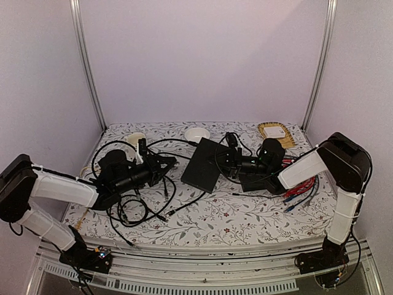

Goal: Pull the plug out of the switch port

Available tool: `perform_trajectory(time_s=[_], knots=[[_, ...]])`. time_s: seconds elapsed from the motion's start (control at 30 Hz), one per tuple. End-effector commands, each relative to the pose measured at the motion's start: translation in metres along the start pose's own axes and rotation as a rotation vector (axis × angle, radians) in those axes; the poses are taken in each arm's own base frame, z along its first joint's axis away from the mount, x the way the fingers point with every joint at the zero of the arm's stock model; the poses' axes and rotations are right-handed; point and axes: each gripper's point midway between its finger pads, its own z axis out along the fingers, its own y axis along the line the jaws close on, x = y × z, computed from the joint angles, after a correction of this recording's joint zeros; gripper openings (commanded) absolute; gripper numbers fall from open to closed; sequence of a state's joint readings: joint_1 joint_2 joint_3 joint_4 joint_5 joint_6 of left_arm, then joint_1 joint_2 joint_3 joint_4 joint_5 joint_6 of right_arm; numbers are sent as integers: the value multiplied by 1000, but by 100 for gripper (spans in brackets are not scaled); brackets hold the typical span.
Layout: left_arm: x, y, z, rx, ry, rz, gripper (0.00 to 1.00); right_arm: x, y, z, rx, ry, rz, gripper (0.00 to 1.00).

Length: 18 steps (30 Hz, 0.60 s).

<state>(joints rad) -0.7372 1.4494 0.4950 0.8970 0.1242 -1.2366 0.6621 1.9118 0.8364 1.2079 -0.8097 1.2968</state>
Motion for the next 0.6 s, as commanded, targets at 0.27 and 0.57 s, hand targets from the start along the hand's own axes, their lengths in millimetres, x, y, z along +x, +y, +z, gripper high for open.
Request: perform_trajectory(time_s=[0.27,0.57], knots=[[2,38,-76,-257,44,94,0,-39,28,-8,-4,-144,-105,2],[-5,83,-128,-357,-64,-8,0,-43,26,-5,11,-147,-101,2]])
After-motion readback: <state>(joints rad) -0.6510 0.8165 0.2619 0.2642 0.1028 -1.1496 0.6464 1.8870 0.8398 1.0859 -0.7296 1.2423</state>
